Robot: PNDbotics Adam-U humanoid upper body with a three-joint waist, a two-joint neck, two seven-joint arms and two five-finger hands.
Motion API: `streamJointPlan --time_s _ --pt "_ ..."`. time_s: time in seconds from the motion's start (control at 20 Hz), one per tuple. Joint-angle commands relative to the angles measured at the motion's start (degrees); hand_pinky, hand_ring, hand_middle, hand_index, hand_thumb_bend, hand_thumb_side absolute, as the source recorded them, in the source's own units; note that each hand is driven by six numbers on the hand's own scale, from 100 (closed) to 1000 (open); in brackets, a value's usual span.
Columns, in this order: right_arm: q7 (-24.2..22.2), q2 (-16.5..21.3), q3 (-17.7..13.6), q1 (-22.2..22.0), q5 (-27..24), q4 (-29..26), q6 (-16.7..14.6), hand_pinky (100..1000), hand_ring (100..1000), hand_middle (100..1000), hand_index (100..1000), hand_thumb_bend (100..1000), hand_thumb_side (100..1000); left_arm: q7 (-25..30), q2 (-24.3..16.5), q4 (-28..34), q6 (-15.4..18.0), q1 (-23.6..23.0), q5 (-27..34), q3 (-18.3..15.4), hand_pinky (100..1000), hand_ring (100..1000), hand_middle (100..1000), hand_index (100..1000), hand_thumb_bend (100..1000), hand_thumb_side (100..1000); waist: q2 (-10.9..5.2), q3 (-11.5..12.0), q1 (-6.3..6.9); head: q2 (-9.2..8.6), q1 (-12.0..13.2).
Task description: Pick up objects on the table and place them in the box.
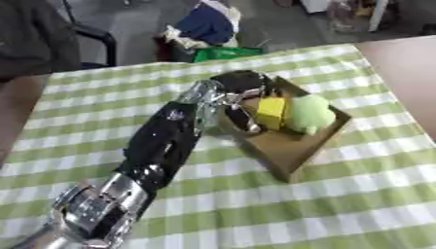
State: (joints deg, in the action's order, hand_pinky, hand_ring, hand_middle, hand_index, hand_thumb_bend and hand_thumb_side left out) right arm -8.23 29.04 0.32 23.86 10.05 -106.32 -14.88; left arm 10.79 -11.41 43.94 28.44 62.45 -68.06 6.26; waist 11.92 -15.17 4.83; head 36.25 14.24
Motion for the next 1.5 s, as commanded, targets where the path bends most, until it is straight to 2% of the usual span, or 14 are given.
streamJointPlan --time_s 0.05,0.2,0.45,0.55,0.75,0.8,0.85,0.9,1.25,1.5 --pt "0.32 1.18 -0.78 0.31 -0.36 -0.34 -0.06 872 806 709 972 100 444 -1.26 -3.96 6.51 -0.76 -0.2 4.41 -0.59 801 741 766 892 769 545 -1.25 0.38 -0.72 0.37 -0.24" --pt "0.37 1.24 -0.82 0.11 -0.35 -0.34 -0.1 872 806 709 972 100 443 -1.94 -6.99 14.08 -2.0 -2.85 11.93 -1.59 807 736 756 893 716 550 -1.36 1.02 -0.85 0.41 -0.45" --pt "0.23 1.49 -0.56 -0.33 -0.68 -0.63 -0.22 872 806 708 972 100 439 -2.77 -12.29 26.85 -4.11 -9.72 29.52 -4.22 766 675 691 880 513 546 -1.55 2.24 -1.06 0.74 -0.81" --pt "0.0 1.6 -0.29 -0.48 -0.83 -0.72 -0.25 873 805 707 973 100 438 -3.14 -13.15 30.7 -5.98 -12.95 35.85 -5.86 734 636 655 872 412 551 -1.65 2.93 -1.16 1.12 -0.85" --pt "-0.73 1.41 0.42 -0.63 -1.53 -0.85 -0.3 874 806 704 974 100 437 -3.94 -12.26 36.31 -9.26 -18.43 45.54 -8.89 705 606 621 864 357 550 -1.76 3.88 -1.28 1.43 -0.88" --pt "-1.01 1.37 0.7 -0.67 -1.64 -0.94 -0.36 874 808 705 974 100 435 -4.17 -11.8 37.46 -9.89 -19.64 47.31 -9.5 696 596 609 858 340 550 -1.75 4.1 -1.33 1.58 -0.93" --pt "-1.35 1.37 1.05 -0.72 -1.72 -1.07 -0.44 874 810 703 974 100 377 -4.39 -11.41 38.59 -10.44 -20.82 48.89 -9.99 694 594 607 858 336 550 -1.73 4.27 -1.37 1.73 -0.92" --pt "-1.76 1.38 1.44 -0.75 -1.75 -1.2 -0.53 874 810 705 974 100 431 -4.6 -11.0 39.68 -10.92 -21.99 50.24 -10.45 690 589 600 853 330 551 -1.7 4.43 -1.41 1.84 -0.87" --pt "-4.02 1.28 3.63 -1.1 -1.48 -1.35 -0.91 875 811 705 976 100 425 -4.99 -8.3 44.89 -13.25 -28.17 55.08 -12.31 676 576 584 844 311 563 -1.79 5.55 -1.59 2.97 -0.5" --pt "-5.54 1.03 5.2 -1.53 -1.12 -1.5 -1.35 876 812 706 977 100 422 -4.75 -6.4 46.28 -14.31 -30.77 56.82 -12.76 672 573 581 845 297 574 -2.07 6.1 -1.57 4.78 0.01"
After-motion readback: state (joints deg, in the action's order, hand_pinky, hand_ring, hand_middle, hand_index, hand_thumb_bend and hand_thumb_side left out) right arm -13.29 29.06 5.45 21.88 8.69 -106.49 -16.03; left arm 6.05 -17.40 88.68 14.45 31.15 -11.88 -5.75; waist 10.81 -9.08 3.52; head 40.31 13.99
